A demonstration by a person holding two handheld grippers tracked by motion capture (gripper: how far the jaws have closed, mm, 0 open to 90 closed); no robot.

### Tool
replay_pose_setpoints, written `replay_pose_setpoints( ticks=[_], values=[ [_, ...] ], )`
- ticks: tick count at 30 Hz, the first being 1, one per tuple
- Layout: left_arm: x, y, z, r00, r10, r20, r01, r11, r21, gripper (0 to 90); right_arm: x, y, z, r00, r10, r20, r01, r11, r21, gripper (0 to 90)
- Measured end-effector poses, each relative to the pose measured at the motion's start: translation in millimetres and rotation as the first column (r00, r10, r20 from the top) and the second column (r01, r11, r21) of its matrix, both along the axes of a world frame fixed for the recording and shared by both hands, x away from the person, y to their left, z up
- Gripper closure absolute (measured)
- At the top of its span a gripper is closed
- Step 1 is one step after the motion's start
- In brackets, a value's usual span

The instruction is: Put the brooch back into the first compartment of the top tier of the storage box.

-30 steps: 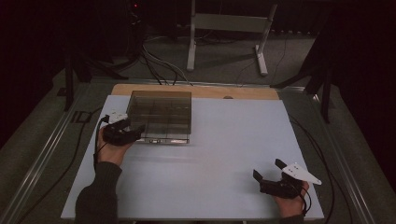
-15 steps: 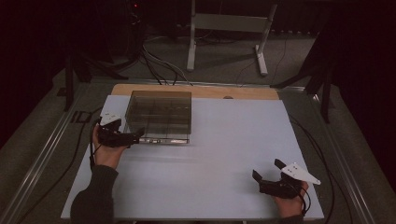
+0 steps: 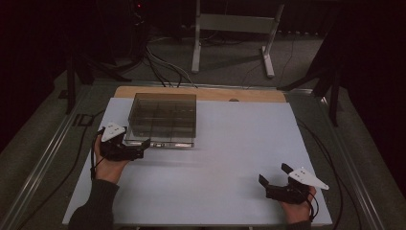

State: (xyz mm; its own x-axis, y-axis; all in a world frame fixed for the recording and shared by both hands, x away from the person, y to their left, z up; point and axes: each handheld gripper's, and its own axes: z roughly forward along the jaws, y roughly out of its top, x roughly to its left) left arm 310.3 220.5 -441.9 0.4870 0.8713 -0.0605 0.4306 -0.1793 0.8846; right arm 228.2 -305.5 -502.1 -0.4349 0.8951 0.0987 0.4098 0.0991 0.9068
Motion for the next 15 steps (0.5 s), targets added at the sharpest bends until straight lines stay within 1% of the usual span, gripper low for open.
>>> replay_pose_setpoints(
  ticks=[2, 3, 5, 6, 10, 13, 15],
  values=[
    [-2.3, 0.8, -0.9, 1.0, -0.001, 0.005, 0.002, 1.0, -0.001, 0.7, 0.0, 0.2, 0.0, 1.0, 0.0, 0.001, 0.0, 1.0, 0.0, 0.0],
    [-6.9, 2.6, -2.8, 0.9999, -0.001, 0.014, 0.001, 1.0, -0.009, 0.7, -0.1, 0.5, 0.1, 1.0, 0.001, 0.002, -0.001, 1.0, 0.0, 0.0],
    [-9.2, 3.8, -3.6, 0.9999, 0.0, 0.017, 0.0, 0.9999, -0.011, 0.7, -0.1, 0.6, 0.1, 1.0, 0.001, 0.003, -0.001, 1.0, -0.002, 0.0],
    [-12.9, 6.2, -5.1, 0.9997, -0.002, 0.026, 0.003, 0.9999, -0.013, 0.7, -0.1, 0.9, 0.1, 1.0, 0.001, 0.002, -0.001, 1.0, -0.003, 0.0],
    [-20.7, 10.7, -7.9, 0.9994, -0.003, 0.036, 0.003, 1.0, -0.006, 0.7, -0.5, 1.7, 0.2, 1.0, 0.003, 0.004, -0.003, 1.0, -0.002, 0.0],
    [-26.0, 13.8, -10.3, 0.9991, -0.004, 0.043, 0.005, 0.9999, -0.014, 0.7, -0.6, 2.4, 0.2, 1.0, 0.005, 0.004, -0.005, 1.0, -0.003, 0.0],
    [-29.2, 15.7, -11.8, 0.999, -0.005, 0.044, 0.006, 0.9999, -0.011, 0.7, -0.8, 3.1, 0.2, 1.0, 0.006, 0.003, -0.006, 1.0, -0.003, 0.0]
  ],
)
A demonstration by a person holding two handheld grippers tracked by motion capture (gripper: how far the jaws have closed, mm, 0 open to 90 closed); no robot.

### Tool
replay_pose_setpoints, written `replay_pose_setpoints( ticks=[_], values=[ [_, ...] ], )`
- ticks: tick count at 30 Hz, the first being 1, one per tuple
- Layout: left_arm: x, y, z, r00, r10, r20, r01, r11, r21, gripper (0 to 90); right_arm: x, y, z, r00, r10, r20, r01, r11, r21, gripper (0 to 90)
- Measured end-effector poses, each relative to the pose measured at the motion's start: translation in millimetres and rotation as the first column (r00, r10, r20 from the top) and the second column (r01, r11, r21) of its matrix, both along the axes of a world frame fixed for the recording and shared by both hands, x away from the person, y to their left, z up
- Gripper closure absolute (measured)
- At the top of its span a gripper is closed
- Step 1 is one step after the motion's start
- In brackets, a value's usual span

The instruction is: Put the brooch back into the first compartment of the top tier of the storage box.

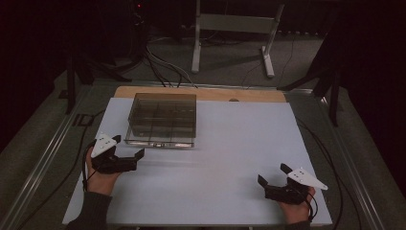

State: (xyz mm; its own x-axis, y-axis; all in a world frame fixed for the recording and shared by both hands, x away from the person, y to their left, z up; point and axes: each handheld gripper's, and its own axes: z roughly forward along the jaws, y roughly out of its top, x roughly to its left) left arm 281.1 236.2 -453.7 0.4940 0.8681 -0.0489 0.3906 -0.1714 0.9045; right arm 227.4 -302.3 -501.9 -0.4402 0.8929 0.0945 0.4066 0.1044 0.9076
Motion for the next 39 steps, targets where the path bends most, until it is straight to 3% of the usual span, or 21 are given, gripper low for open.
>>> replay_pose_setpoints(
  ticks=[11, 21, 26, 39],
  values=[
    [-16.0, 5.2, -7.7, 0.9992, -0.009, 0.039, 0.009, 1.0, 0.003, 0.7, -1.2, 4.7, 0.4, 0.9998, 0.016, 0.007, -0.016, 0.9999, -0.003, 0.0],
    [-28.4, 3.7, -20.2, 0.9936, -0.058, 0.097, 0.058, 0.9983, 0.0, 0.7, -3.3, 8.7, 0.9, 0.9995, 0.026, 0.014, -0.026, 0.9997, 0.0, 0.0],
    [-31.9, 2.8, -26.8, 0.9925, -0.039, 0.116, 0.039, 0.9993, 0.002, 0.7, -4.2, 10.3, 1.3, 0.9993, 0.032, 0.019, -0.032, 0.9995, -0.001, 0.0],
    [-32.2, 1.9, -40.0, 0.9927, -0.032, 0.116, 0.031, 0.9995, 0.012, 0.7, -7.1, 8.6, 3.1, 0.9984, 0.043, 0.037, -0.044, 0.9988, 0.023, 0.0]
  ],
)
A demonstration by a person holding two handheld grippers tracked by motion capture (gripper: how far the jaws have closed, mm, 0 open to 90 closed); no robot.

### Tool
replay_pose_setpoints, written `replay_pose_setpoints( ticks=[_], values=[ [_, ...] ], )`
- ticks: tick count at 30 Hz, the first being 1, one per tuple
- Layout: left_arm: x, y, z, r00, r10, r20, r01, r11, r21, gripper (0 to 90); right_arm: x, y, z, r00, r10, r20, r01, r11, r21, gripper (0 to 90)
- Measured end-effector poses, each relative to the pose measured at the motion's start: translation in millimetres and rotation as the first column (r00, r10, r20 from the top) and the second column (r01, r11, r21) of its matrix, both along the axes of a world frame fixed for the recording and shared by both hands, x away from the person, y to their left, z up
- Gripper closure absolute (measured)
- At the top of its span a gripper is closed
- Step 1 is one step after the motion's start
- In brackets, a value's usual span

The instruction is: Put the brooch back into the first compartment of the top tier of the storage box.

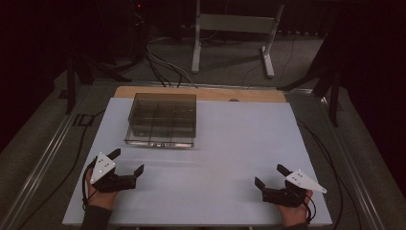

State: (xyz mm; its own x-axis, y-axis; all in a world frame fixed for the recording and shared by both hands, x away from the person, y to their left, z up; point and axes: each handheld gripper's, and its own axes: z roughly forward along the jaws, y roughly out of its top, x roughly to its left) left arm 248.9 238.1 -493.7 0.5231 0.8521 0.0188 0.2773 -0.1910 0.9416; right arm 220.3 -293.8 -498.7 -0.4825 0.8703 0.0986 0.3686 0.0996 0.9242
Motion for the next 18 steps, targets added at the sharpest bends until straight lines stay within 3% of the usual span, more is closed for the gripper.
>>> replay_pose_setpoints(
  ticks=[6, 13, 18],
  values=[
    [0.7, -2.8, -6.0, 0.9999, -0.006, -0.012, 0.005, 0.9999, -0.013, 0.7, -0.7, -1.6, 0.6, 1.0, 0.006, 0.007, -0.006, 0.9999, 0.009, 0.0],
    [-0.1, -4.0, -10.0, 0.9997, 0.021, -0.015, -0.021, 0.9995, -0.023, 0.6, -1.9, -2.2, 0.8, 0.9992, 0.024, 0.032, -0.023, 0.9997, -0.007, 0.0],
    [0.1, -4.6, -11.4, 0.9994, 0.029, -0.02, -0.029, 0.9993, -0.022, 0.6, -0.5, -1.4, -1.4, 0.9992, 0.032, 0.023, -0.032, 0.9994, -0.014, 0.0]
  ],
)
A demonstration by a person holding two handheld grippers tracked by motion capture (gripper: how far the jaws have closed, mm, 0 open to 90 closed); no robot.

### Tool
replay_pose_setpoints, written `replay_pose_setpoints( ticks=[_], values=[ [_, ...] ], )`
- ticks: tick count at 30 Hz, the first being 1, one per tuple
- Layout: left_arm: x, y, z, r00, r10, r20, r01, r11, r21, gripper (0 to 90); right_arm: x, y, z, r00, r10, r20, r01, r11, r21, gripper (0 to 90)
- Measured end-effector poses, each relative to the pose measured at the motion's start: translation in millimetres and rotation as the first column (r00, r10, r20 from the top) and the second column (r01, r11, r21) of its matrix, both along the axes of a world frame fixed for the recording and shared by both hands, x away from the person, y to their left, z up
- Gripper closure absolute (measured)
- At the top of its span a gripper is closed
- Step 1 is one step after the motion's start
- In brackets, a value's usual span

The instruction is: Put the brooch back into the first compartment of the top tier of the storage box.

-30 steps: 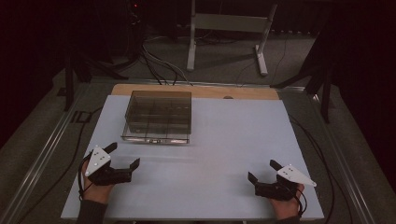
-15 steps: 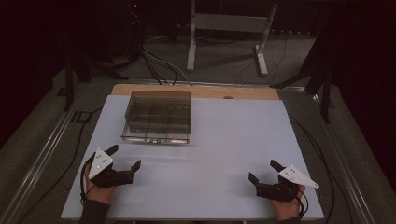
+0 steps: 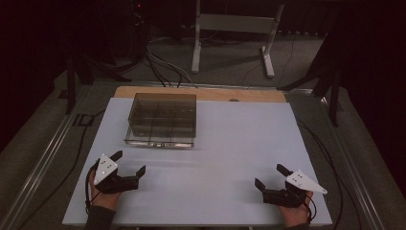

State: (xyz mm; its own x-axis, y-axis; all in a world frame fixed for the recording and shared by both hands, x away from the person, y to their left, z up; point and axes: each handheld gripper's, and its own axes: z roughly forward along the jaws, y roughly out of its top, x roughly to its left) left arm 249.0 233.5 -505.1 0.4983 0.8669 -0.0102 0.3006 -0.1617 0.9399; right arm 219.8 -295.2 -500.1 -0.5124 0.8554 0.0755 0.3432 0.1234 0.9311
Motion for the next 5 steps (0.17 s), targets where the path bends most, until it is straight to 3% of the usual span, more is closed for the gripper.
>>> replay_pose_setpoints(
  ticks=[5],
  values=[
    [0.0, -1.2, -0.1, 1.0, 0.002, -0.008, -0.002, 1.0, -0.002, 0.6, 1.9, -0.2, -2.4, 0.9999, -0.007, -0.008, 0.007, 0.9999, -0.011, 0.0]
  ],
)
